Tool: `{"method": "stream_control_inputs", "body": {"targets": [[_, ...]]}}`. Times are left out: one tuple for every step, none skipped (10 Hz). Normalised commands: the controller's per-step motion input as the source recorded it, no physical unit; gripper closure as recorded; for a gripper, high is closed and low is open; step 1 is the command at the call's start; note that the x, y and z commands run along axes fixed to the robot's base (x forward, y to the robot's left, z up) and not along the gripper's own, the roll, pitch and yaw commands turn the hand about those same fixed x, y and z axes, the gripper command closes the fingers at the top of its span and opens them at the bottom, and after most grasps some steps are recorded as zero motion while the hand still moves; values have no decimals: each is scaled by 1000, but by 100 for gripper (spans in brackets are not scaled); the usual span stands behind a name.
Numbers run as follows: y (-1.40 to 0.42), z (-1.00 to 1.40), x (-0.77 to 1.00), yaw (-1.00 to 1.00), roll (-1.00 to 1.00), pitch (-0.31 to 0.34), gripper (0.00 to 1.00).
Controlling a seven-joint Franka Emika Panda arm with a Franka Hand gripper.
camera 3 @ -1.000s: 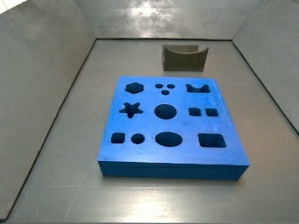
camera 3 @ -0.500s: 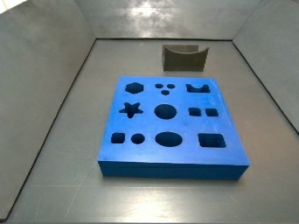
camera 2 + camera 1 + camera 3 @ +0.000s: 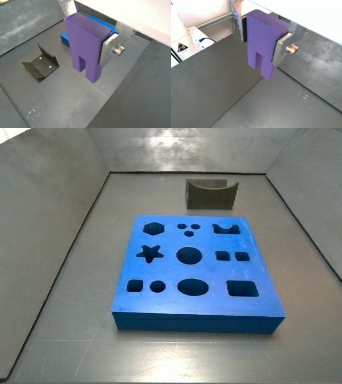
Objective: Pick up the double-square object. Move up. Rotate the double-square object. Place the double-square object on the fixture. Regrasp the double-square object. Move to above the board. Insert the double-square object.
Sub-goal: Move to above the board.
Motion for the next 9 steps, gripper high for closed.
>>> {"method": "stream_control_inputs", "body": {"targets": [[15,23,-867,-22,-9,65,100],[15,23,-867,-22,-9,65,100],[15,23,-867,-22,-9,65,100],[15,23,-867,-22,-9,65,100],[15,23,-867,-22,-9,65,100],[15,23,-867,-22,-9,65,100],[15,23,-867,-22,-9,65,100],[15,23,-867,-22,-9,65,100],[15,23,-867,-22,-9,65,100]]}}
